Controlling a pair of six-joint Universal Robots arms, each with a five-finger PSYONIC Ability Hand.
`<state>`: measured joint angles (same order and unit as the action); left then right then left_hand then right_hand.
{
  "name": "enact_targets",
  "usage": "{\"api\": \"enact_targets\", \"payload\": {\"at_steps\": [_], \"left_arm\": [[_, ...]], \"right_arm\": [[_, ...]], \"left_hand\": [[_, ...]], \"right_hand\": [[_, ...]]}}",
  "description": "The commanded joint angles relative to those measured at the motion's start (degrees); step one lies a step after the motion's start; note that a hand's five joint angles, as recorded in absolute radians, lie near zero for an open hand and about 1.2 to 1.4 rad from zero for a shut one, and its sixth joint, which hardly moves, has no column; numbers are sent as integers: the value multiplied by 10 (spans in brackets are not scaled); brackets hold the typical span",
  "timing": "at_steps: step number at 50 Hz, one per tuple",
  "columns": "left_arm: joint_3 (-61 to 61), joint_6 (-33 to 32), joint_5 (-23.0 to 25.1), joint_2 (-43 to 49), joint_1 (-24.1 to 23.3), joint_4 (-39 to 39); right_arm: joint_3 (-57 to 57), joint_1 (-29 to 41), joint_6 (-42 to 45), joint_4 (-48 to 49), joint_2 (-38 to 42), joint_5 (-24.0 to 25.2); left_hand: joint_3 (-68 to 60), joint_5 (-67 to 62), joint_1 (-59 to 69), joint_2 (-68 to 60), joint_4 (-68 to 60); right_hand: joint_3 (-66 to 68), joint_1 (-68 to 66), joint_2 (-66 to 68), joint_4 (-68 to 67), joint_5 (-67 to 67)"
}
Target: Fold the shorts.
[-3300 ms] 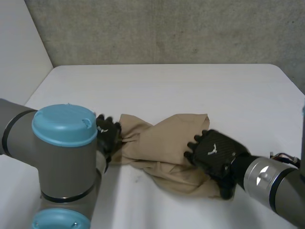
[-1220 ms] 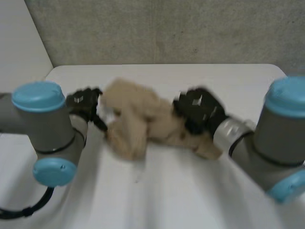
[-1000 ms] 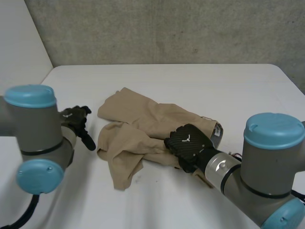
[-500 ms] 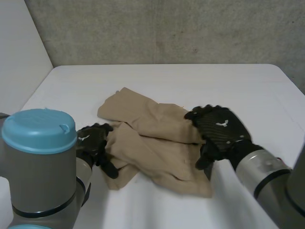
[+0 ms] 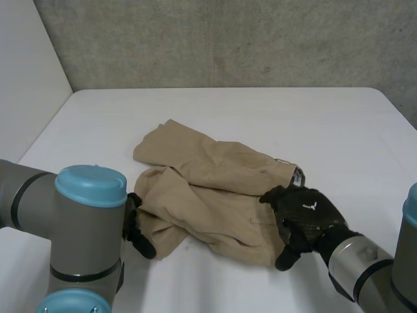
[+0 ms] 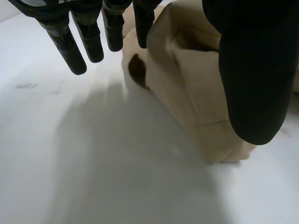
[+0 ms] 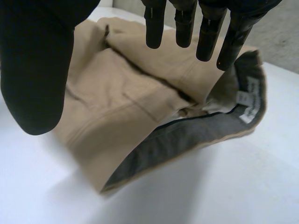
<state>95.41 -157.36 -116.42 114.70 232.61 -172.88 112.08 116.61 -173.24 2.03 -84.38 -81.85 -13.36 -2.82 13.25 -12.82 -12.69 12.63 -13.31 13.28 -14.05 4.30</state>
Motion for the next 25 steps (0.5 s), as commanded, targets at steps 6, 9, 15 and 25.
{"api": "enact_targets", "payload": {"at_steps": [6, 9, 15, 25], "left_arm": [[-14, 3, 5, 44, 24, -5], [-14, 3, 5, 45, 24, -5], [-15, -1, 16, 44, 21, -5], [-28, -49, 52, -66, 53, -13]], "right_arm": [[20, 17, 21, 66, 79, 6], [14, 17, 32, 84, 110, 5], [-10, 13, 56, 114, 142, 0], [-63, 5, 87, 119, 14, 9]], "left_hand": [[-258, -263, 259, -263, -264], [-432, -438, 433, -438, -439], [-666, -672, 667, -672, -673], [-666, -672, 667, -672, -673]], "right_hand": [[20, -13, 13, -6, 3], [63, -57, 57, -49, 47], [631, -624, 625, -617, 615], [674, -667, 667, -659, 657]]}}
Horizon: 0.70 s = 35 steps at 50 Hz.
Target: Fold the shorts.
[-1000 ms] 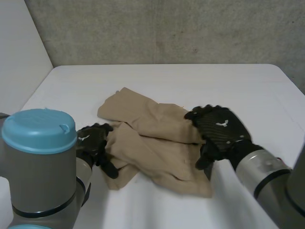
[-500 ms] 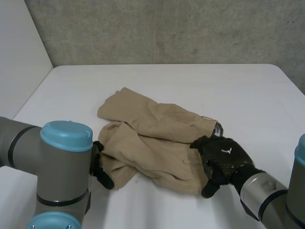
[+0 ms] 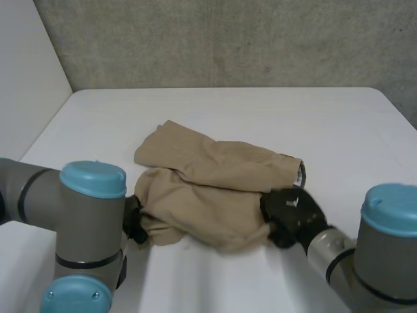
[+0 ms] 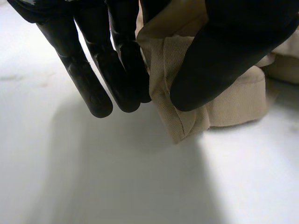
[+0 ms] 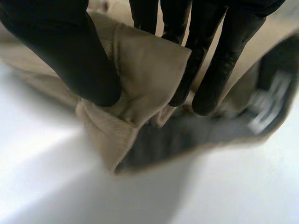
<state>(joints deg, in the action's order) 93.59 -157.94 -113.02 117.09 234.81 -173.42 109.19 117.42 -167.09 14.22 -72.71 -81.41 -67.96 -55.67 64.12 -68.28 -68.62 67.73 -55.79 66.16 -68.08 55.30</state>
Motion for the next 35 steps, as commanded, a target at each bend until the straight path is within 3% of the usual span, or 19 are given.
{"api": "enact_targets", "payload": {"at_steps": [1, 10, 14, 19, 29, 35], "left_arm": [[-11, -60, 21, -105, 37, -10], [-54, -295, 88, -266, 59, -18], [-74, -400, 113, -317, 59, -17], [-78, -464, 120, -319, 59, -13], [-129, -515, 120, -160, 57, -20], [-316, -534, 113, -4, 61, -42]], "right_arm": [[-48, -6, 42, -6, -129, 5], [-188, -72, 154, -125, -261, 8], [-266, -86, 176, -204, -261, 28], [-323, -87, 181, -277, -193, 48], [-419, -73, 203, -310, 12, 30], [-550, -65, 208, -276, 118, -8]], "left_hand": [[-120, -143, 159, -117, -114], [-120, -143, 159, -117, -114], [-120, -143, 159, -117, -114], [-120, -143, 159, -117, -114], [-120, -143, 159, -117, -114], [-120, -143, 159, -117, -114]], "right_hand": [[123, -242, 138, -119, 147], [123, -242, 138, -119, 147], [123, -242, 138, -119, 147], [123, -242, 138, -119, 147], [123, -242, 138, -119, 147], [123, -242, 138, -119, 147]]}}
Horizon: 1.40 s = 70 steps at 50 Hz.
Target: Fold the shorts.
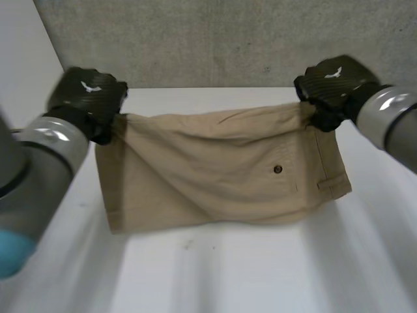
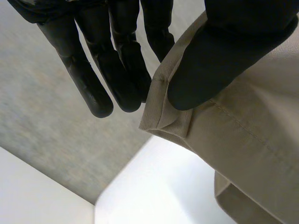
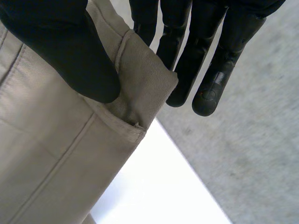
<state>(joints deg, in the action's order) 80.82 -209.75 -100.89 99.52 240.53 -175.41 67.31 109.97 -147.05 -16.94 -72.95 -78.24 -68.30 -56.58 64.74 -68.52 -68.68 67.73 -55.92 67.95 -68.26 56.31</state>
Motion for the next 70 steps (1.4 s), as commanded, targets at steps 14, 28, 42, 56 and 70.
{"api": "enact_targets", "payload": {"at_steps": [14, 28, 42, 56, 70], "left_arm": [[-296, -39, -2, 154, 9, -377], [59, -20, -10, 74, 11, -366], [232, 4, -64, 105, -37, -257], [332, -2, -74, -10, -52, -30], [302, -64, -71, -86, -128, 21]], "right_arm": [[-254, 23, -60, 413, 141, -67], [-72, 19, -58, 263, 132, -39], [102, 16, 40, 162, 175, -25], [274, 14, 136, -24, 15, -15], [372, -5, 268, -152, -106, 30]], "left_hand": [[-117, -134, 153, -115, -113], [-117, -134, 153, -115, -113], [-117, -134, 153, -115, -113], [-117, -134, 153, -115, -113], [-117, -134, 153, -115, -113]], "right_hand": [[123, -241, 121, -117, 137], [123, -241, 121, -117, 137], [123, -241, 121, -117, 137], [123, -241, 121, -117, 137], [123, -241, 121, -117, 137]]}}
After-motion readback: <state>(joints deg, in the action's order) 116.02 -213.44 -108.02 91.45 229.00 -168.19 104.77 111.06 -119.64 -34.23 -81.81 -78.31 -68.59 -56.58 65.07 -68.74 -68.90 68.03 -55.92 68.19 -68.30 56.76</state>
